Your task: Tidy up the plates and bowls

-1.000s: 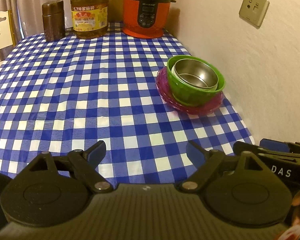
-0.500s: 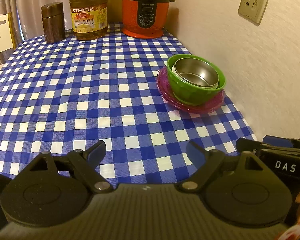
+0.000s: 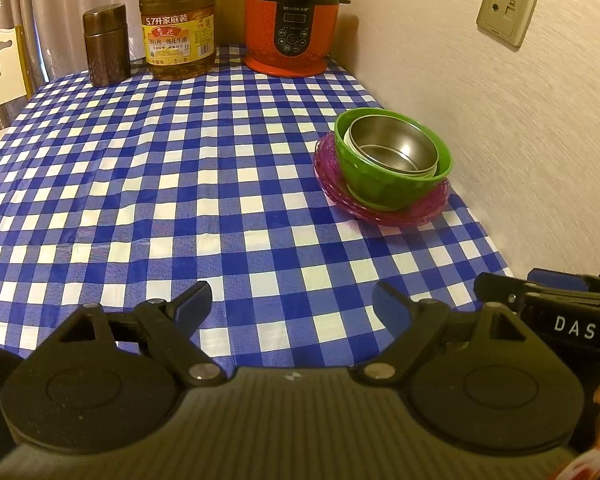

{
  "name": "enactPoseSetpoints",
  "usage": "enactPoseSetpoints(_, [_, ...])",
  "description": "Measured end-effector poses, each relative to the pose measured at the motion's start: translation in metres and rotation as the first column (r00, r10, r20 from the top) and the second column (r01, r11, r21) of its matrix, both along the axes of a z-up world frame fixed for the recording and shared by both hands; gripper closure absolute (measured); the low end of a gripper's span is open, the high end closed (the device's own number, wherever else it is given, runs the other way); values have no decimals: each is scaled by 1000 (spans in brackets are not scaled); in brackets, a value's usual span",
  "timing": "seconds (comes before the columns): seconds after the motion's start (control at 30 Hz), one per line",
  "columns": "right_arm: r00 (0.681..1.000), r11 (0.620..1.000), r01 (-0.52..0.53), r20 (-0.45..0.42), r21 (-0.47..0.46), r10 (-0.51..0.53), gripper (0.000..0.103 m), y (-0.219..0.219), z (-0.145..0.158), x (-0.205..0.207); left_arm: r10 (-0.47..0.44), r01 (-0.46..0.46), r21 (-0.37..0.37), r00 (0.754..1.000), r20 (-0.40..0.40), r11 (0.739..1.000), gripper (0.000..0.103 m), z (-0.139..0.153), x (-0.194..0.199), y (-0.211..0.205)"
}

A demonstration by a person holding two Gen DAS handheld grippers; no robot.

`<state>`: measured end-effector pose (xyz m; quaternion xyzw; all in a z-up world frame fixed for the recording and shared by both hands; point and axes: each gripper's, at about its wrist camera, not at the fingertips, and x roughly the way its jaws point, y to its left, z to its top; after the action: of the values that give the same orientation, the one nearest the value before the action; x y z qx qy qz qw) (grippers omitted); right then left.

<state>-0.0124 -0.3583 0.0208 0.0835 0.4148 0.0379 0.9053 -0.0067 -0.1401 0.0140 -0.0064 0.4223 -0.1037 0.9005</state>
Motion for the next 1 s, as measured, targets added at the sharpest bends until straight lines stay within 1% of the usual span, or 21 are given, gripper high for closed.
enactPoseSetpoints(1.0, [1000, 1000, -1, 1, -1, 1, 38, -2, -1, 0, -5, 5, 2, 1000, 8, 1000, 17, 0, -1, -3])
